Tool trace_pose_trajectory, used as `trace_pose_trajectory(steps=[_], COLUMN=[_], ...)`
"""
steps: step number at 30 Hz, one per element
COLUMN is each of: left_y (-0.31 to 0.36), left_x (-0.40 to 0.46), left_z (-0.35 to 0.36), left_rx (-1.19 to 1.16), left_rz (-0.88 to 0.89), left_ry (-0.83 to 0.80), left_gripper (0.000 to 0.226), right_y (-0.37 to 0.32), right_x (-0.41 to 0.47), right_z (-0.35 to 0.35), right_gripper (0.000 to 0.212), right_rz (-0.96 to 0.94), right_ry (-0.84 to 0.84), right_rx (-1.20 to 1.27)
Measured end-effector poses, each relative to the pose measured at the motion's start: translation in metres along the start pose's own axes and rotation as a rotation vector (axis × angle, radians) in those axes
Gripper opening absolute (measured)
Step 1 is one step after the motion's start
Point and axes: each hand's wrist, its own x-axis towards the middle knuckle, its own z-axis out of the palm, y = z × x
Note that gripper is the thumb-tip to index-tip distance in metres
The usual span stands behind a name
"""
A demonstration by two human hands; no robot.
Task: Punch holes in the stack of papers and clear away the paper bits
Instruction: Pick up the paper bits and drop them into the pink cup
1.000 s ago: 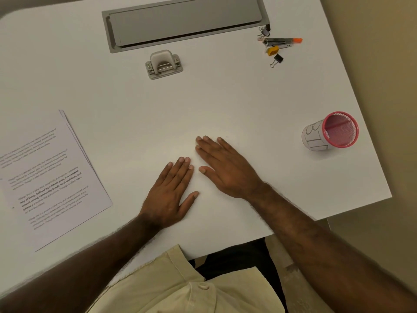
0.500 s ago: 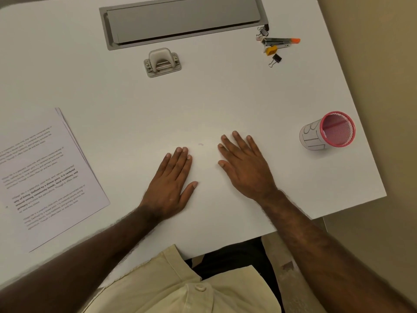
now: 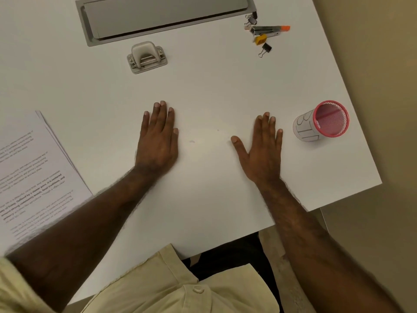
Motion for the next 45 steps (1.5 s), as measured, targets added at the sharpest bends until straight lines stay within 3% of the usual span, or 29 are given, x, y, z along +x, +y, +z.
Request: trace_pose_trajectory(steps=[8, 17, 22, 31, 39, 45], left_y=[0.000, 0.002, 0.003, 0.004, 0.007, 0.006], left_x=[-0.002, -0.001, 0.000, 0.000, 0.000, -0.001], left_z=[0.002, -0.003, -0.003, -0.003, -0.002, -0.002], left_rx=[0.050, 0.032, 0.041, 0.053, 0.060, 0.066], left_rz=[-0.117, -0.160, -0.154, -0.157, -0.160, -0.157], left_ry=[0.049, 0.020, 0.001, 0.018, -0.008, -0.004], left_gripper=[0.057, 0.060, 0.059, 0.057, 0.061, 0.061], right_y=[-0.042, -0.097, -0.099, -0.030, -0.050, -0.060], right_x=[-0.018, -0.050, -0.048, -0.024, -0.032, -0.018], right_z=[0.027, 0.040, 0.045, 0.029, 0.029, 0.031], right_gripper=[0.104, 0.082, 0.079, 0.073, 0.077, 0.077], right_rz=[-0.255, -0.479, -0.459, -0.278, -0.474, -0.410], right_ry=[0.028, 0.001, 0.005, 0.067, 0.036, 0.054], right_rx=[-0.056, -0.049, -0.084, -0.108, -0.042, -0.041])
